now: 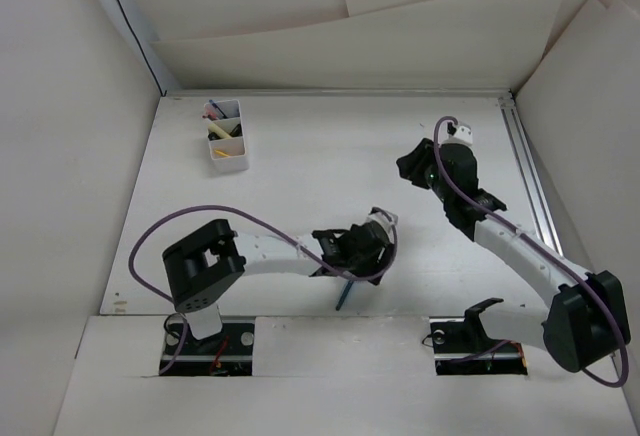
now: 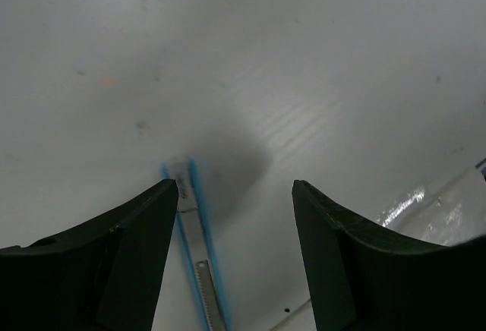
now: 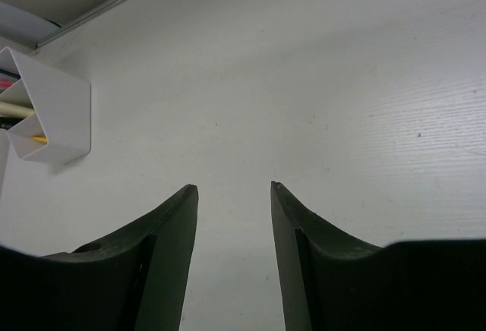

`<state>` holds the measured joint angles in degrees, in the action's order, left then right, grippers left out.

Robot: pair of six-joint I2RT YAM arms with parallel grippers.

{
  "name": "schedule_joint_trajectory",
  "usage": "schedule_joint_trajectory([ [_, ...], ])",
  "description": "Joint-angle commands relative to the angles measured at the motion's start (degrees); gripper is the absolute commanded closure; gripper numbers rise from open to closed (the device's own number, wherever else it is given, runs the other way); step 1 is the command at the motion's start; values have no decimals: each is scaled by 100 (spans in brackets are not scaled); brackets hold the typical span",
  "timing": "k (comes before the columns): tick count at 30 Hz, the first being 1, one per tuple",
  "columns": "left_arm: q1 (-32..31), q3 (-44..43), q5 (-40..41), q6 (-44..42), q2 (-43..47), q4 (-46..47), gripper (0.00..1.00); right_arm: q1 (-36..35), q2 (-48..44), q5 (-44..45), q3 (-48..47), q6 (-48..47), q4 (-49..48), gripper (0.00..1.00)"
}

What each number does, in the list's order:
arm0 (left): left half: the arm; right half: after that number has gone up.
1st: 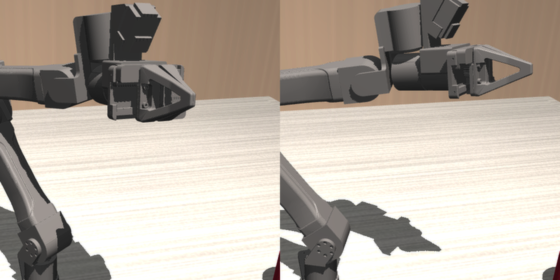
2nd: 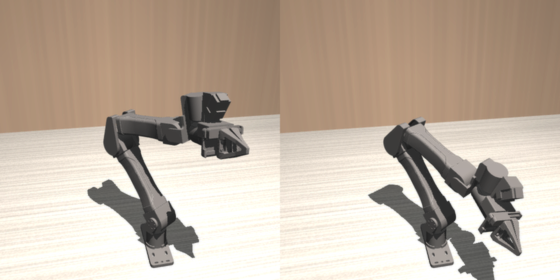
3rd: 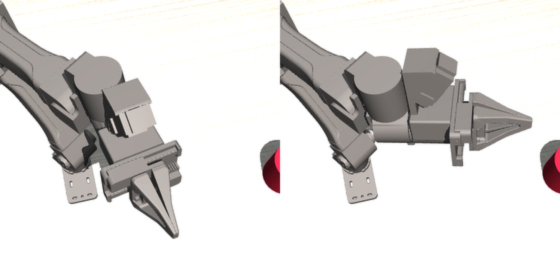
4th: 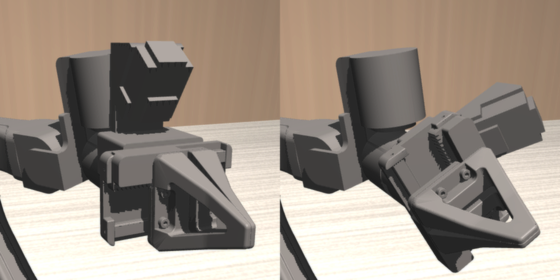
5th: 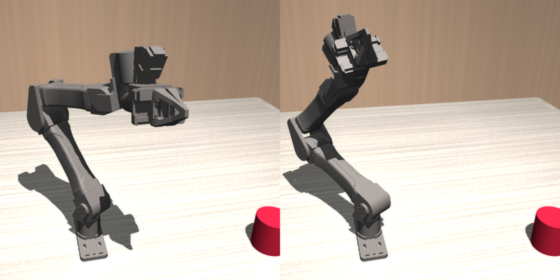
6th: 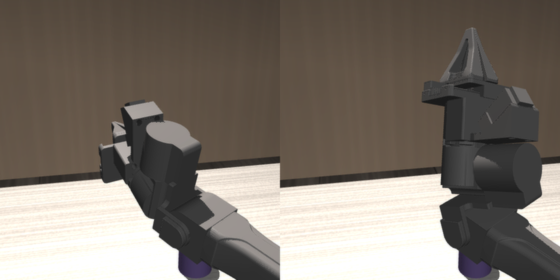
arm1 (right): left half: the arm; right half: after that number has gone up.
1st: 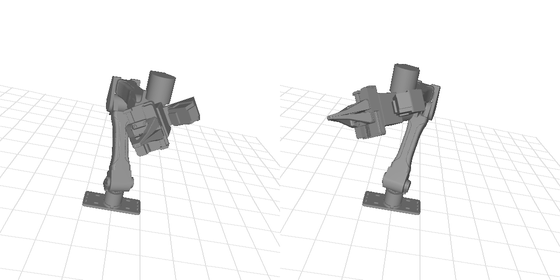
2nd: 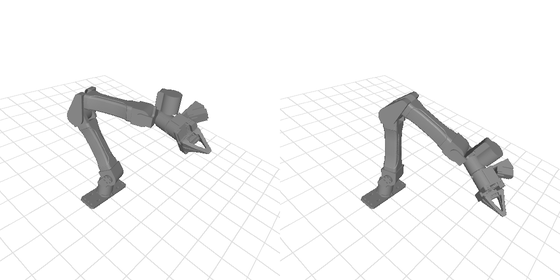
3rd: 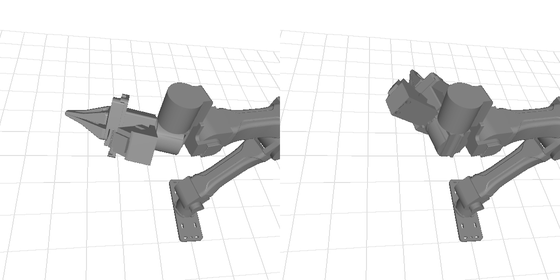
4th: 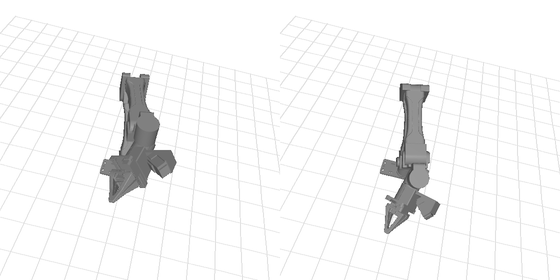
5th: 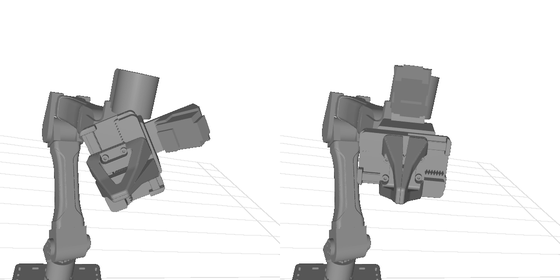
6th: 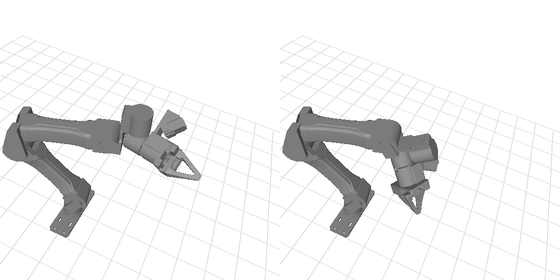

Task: Sort the stationery into containers
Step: Pick up the stationery from the corner of the board.

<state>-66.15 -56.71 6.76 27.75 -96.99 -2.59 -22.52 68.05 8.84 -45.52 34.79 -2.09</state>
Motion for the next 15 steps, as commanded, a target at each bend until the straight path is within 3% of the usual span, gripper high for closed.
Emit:
schedule_joint_trajectory([
  [1, -328, -253, 167, 152, -223, -391, 41, 20, -21, -40, 17, 55, -64, 51],
  [9, -504, -367, 869, 582, -452, -743, 47, 20, -20, -277, 17, 2, -186, 53],
  [15, -504, -43, 1134, 715, 65, -516, 47, 20, 94, -480, 17, -51, -240, 54],
])
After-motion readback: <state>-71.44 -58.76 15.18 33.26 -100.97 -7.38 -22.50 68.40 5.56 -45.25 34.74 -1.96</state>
